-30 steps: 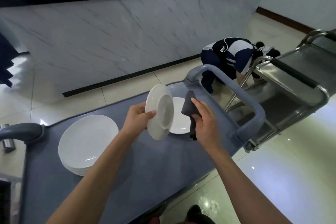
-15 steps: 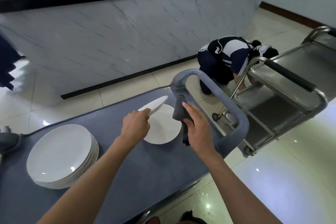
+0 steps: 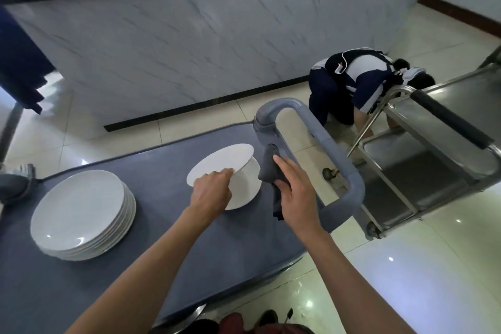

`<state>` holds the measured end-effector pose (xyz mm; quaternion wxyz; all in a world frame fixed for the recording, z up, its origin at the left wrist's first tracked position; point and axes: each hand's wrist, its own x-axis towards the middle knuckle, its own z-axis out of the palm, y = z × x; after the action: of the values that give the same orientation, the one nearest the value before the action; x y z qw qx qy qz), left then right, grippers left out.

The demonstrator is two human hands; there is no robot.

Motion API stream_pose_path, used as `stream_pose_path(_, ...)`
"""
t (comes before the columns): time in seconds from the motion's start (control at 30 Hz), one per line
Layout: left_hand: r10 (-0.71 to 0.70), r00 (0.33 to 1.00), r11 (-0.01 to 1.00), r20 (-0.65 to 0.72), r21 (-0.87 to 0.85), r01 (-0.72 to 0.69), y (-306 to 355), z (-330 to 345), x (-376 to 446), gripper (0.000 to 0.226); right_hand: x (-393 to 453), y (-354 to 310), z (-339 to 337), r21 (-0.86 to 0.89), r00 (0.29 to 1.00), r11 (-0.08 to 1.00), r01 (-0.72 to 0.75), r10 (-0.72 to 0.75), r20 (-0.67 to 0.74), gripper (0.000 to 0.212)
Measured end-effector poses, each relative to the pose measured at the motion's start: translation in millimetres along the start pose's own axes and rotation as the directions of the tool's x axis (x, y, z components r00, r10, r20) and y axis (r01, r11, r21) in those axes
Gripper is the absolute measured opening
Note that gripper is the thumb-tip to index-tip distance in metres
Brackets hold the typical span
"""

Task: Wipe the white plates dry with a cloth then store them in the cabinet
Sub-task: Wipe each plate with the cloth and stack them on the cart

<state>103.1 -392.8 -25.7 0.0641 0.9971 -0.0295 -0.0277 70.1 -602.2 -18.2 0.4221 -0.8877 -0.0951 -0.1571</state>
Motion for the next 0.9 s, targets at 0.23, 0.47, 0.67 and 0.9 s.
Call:
stream_pose_path(0.23, 0.092, 0.992, 0.984, 0.090, 0.143, -0.104, 25, 25, -6, 0.036, -8, 14, -10, -0.005, 0.999, 0.999, -0.035, 0.035, 0.027, 0.049)
stream_pose_path(0.47, 0.095, 0.987, 0.985, 0.131, 0.134, -0.113, 24, 60, -12, 0.044, -14, 24, -8, -0.005, 0.998, 0.999, -0.032, 0.033, 0.045, 0.050)
stream_pose_path(0.67, 0.112, 0.984, 0.988, 0.141, 0.090, -0.125, 14, 75, -15, 0.042, -13, 26, 0, 0.011, 0.995, 0.999, -0.048, 0.047, 0.087, 0.051)
stream_pose_path(0.9, 0.108, 0.980, 0.992, 0.165, 0.041, -0.116, 12, 84, -18, 0.037, -14, 25, 8, 0.031, 0.991, 0.999, -0.038, 0.034, 0.127, 0.051)
